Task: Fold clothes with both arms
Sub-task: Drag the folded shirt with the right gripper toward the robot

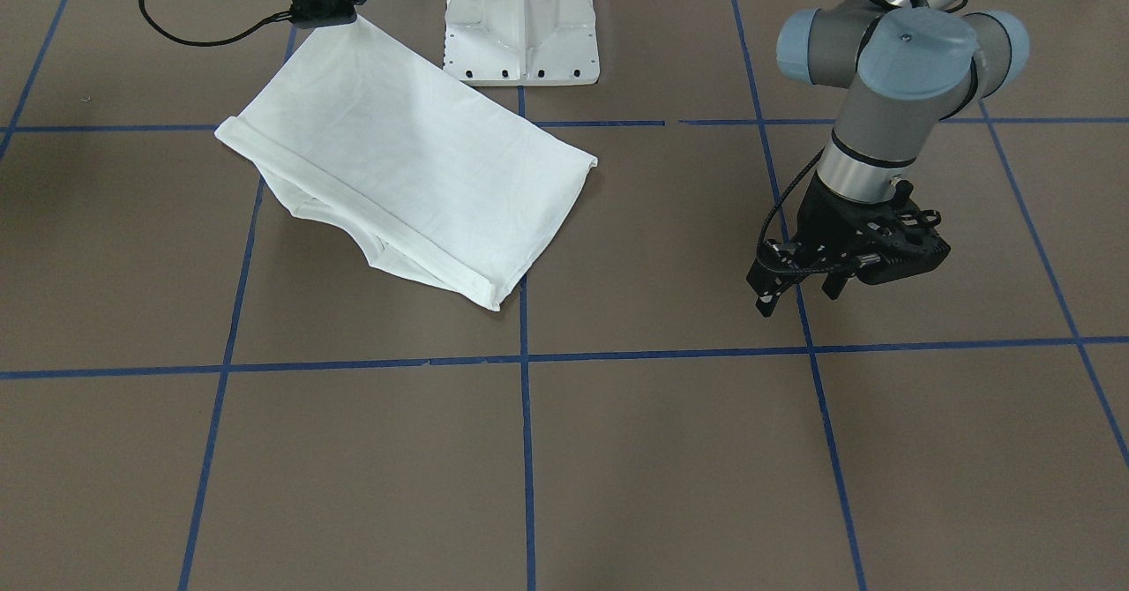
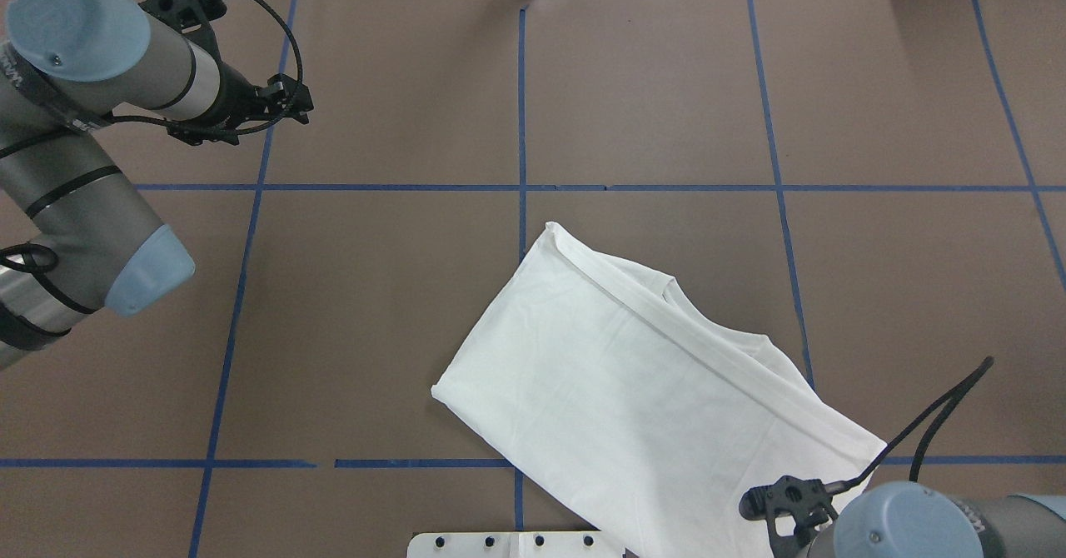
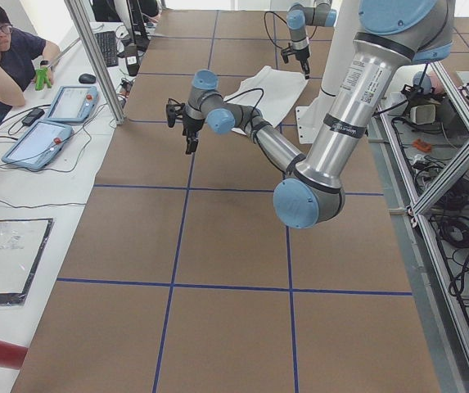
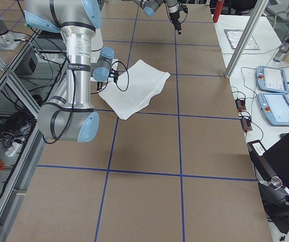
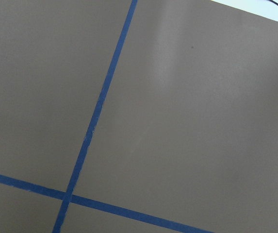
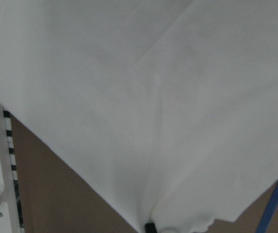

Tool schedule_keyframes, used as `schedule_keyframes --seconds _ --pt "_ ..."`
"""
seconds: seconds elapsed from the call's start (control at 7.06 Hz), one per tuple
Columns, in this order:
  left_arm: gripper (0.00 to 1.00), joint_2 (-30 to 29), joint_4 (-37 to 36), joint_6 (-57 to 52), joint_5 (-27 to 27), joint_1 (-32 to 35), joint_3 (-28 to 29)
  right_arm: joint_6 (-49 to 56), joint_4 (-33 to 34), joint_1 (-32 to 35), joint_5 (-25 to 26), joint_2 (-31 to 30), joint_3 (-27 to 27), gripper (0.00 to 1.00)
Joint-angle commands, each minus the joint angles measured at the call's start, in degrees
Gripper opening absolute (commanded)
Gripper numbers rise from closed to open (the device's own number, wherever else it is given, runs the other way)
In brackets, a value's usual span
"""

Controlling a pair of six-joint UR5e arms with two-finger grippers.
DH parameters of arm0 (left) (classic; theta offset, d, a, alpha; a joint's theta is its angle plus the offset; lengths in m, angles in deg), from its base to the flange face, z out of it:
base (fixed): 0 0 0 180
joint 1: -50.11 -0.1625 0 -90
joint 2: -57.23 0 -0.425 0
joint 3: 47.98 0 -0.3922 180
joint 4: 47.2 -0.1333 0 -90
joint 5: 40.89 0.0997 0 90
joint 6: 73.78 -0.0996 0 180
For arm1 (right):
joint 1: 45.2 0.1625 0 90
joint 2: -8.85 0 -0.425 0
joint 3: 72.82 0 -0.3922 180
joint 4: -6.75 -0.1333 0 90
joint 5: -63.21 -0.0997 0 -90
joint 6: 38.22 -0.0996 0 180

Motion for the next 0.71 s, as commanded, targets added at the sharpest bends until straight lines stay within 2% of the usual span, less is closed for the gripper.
schedule_keyframes --seconds 0.0,0.14,0.28,0.42,0.57 --pt "0.99 -0.05 0.00 -0.22 -0.02 -0.06 0.02 -2.42 -0.02 -4.38 1.14 1.17 0.17 0.72" --pt "0.99 -0.22 0.00 -0.39 -0.28 -0.15 0.02 -2.50 -0.02 -3.07 1.14 2.22 0.08 1.00" --pt "0.99 -0.74 0.09 -0.48 -0.81 -0.15 -0.16 -2.42 -0.36 1.20 1.05 3.36 0.25 1.00" --pt "0.99 -0.92 0.00 -0.40 -3.51 -0.93 -1.29 -2.42 -0.37 6.03 0.87 5.72 0.26 1.00" --pt "0.99 -0.66 -0.17 1.00 -6.06 -4.51 -4.61 -2.33 -0.37 11.04 1.13 8.44 -0.18 1.00"
